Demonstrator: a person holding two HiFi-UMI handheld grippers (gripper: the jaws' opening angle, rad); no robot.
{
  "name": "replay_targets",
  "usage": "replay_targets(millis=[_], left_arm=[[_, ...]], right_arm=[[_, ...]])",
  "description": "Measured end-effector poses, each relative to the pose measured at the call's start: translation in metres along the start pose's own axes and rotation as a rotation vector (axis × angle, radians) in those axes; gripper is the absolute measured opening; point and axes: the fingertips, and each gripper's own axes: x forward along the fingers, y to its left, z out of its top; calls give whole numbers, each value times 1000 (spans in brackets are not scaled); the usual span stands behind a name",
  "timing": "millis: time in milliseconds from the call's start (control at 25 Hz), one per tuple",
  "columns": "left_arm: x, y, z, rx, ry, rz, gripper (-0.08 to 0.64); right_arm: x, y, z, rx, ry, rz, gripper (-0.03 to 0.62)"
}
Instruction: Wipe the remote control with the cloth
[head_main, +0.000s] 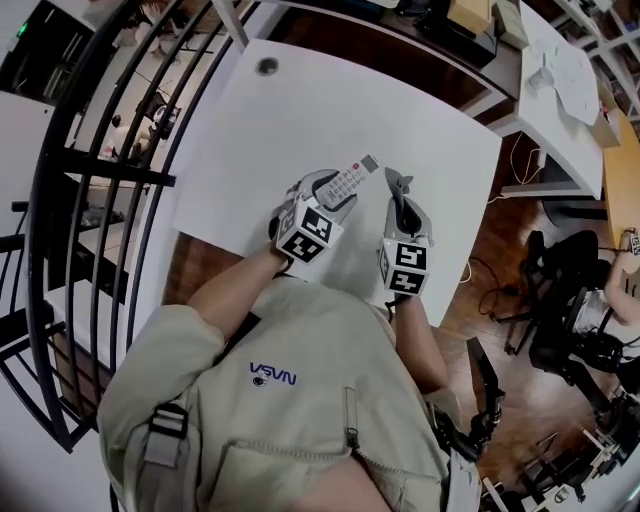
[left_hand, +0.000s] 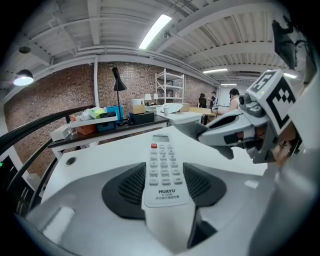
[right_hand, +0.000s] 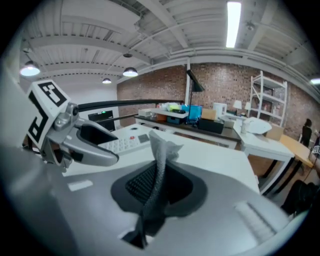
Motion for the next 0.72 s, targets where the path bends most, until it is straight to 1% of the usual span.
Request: replay_targets(millis=[200,440,480,560,720], left_arm=[[-19,-1,22,21,-56,1,242],[-49,-6,43,49,-110,10,242],[-53,-8,47,61,-124,10,242],[-63,-13,56,112,-148,12,242],[-76,-30,70,199,-201,22,242]], right_arm=[[-19,2,54,-14,-115,1,37],[-43,12,98,-38,-214,15,34],[-46,13,104,-44,-226,18,34],[-52,18,113,-62,-239,29,34],[-58,21,119,-106,-233,48,34]])
